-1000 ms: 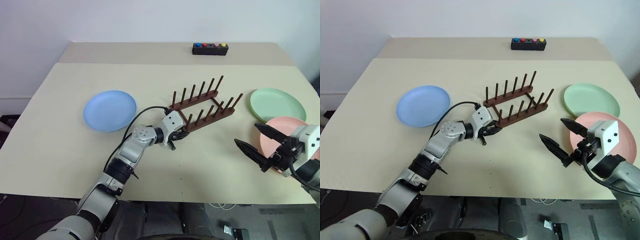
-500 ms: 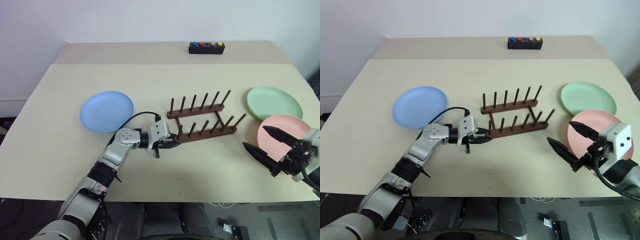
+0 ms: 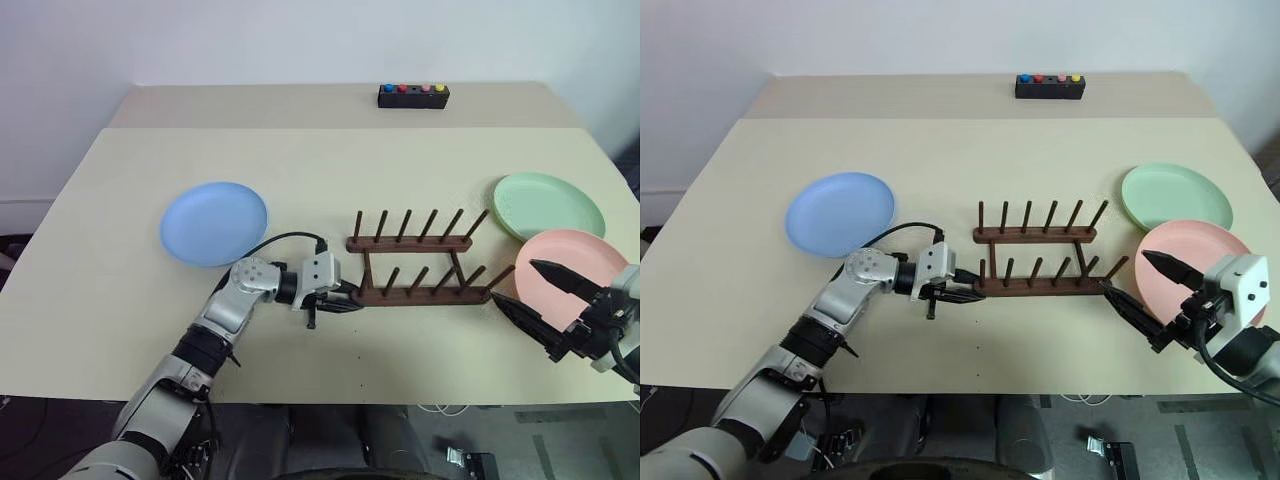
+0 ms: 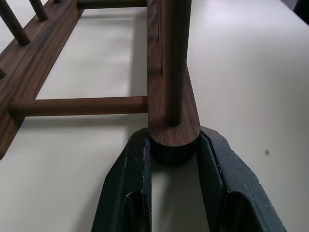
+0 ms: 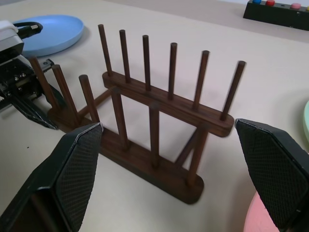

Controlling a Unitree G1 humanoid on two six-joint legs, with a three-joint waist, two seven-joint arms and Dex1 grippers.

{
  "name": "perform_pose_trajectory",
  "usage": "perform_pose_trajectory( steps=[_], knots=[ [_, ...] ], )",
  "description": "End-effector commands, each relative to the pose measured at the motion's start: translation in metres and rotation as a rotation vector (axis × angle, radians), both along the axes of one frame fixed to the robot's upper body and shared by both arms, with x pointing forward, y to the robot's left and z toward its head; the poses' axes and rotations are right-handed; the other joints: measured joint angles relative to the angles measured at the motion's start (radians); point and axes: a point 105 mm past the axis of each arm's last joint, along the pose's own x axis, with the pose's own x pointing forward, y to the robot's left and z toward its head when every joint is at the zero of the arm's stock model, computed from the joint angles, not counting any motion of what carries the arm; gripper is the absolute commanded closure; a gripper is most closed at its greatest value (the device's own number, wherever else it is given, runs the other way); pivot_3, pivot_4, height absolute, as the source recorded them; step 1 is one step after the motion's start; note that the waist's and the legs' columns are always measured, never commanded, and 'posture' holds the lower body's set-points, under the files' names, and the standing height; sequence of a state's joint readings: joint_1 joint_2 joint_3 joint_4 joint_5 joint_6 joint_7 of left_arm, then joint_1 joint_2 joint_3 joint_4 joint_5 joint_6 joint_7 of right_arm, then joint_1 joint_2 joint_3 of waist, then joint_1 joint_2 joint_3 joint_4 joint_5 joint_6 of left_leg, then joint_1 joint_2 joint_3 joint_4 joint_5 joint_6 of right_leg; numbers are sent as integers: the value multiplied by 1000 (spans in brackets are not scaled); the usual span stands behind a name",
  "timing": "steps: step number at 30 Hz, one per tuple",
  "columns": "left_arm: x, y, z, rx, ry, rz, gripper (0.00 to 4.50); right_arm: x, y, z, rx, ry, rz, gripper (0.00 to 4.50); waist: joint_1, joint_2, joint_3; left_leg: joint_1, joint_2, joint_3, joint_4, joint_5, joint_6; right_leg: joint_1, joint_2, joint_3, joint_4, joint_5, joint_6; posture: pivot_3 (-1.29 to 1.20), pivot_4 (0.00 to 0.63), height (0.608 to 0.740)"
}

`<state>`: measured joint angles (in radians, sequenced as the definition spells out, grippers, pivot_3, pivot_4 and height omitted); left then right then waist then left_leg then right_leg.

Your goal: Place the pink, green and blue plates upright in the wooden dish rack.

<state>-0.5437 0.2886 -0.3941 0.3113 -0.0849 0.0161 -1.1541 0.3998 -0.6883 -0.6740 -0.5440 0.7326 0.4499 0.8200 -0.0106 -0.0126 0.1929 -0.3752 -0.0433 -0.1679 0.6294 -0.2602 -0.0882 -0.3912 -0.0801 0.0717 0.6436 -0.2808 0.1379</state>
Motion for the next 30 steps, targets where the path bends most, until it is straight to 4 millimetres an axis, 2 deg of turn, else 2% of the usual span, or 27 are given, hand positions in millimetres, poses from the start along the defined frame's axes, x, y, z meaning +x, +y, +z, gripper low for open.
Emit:
perform_pose_trajectory(
  steps=[1,10,12,17,23,25,26,27,29,30],
  knots=[
    [1,-5,5,-10,-23,-19,3807,-2,1,8,-7,-31,6,0,0,0,0,0,0,0,0,0,0,0,0,0,0,0,0,0,150,740],
    [2,-8,4,7,-10,-34,3807,0,4,7,-7,-33,10,0,0,0,0,0,0,0,0,0,0,0,0,0,0,0,0,0,150,740],
    [1,-7,4,3,-1,-34,2744,0,4,7,-7,-32,9,0,0,0,0,0,0,0,0,0,0,0,0,0,0,0,0,0,150,740],
    [1,-1,6,0,-17,-16,437,-2,0,4,-20,-19,-3,0,0,0,0,0,0,0,0,0,0,0,0,0,0,0,0,0,150,740],
    [4,23,15,-21,-11,63,437,-13,-9,-1,-49,24,-30,0,-3,0,0,0,0,0,0,0,0,-1,0,0,0,0,0,0,150,740],
    [1,36,22,-42,23,93,340,-18,-12,-7,-57,62,-42,526,-2,0,0,0,0,0,-1,0,0,0,0,0,0,0,0,0,150,740],
    [-1,41,24,-51,32,103,890,-21,-12,-11,-68,85,-43,870,-2,0,0,0,0,0,-1,0,0,-1,0,0,0,0,0,0,150,740],
    [-6,47,27,-63,49,103,1154,-24,-11,-17,-86,114,-42,1309,-1,0,0,0,0,0,0,0,0,0,0,0,0,0,0,0,150,740],
    [-18,56,28,-66,80,84,2055,-27,-11,-30,-121,168,-57,2275,-2,1,0,0,1,0,-1,0,0,0,0,0,0,0,0,0,150,740],
    [-24,58,27,-56,95,75,2648,-27,-13,-36,-141,193,-70,2834,-3,1,0,0,1,0,-1,0,0,-1,0,0,0,0,0,0,150,740]
  ],
)
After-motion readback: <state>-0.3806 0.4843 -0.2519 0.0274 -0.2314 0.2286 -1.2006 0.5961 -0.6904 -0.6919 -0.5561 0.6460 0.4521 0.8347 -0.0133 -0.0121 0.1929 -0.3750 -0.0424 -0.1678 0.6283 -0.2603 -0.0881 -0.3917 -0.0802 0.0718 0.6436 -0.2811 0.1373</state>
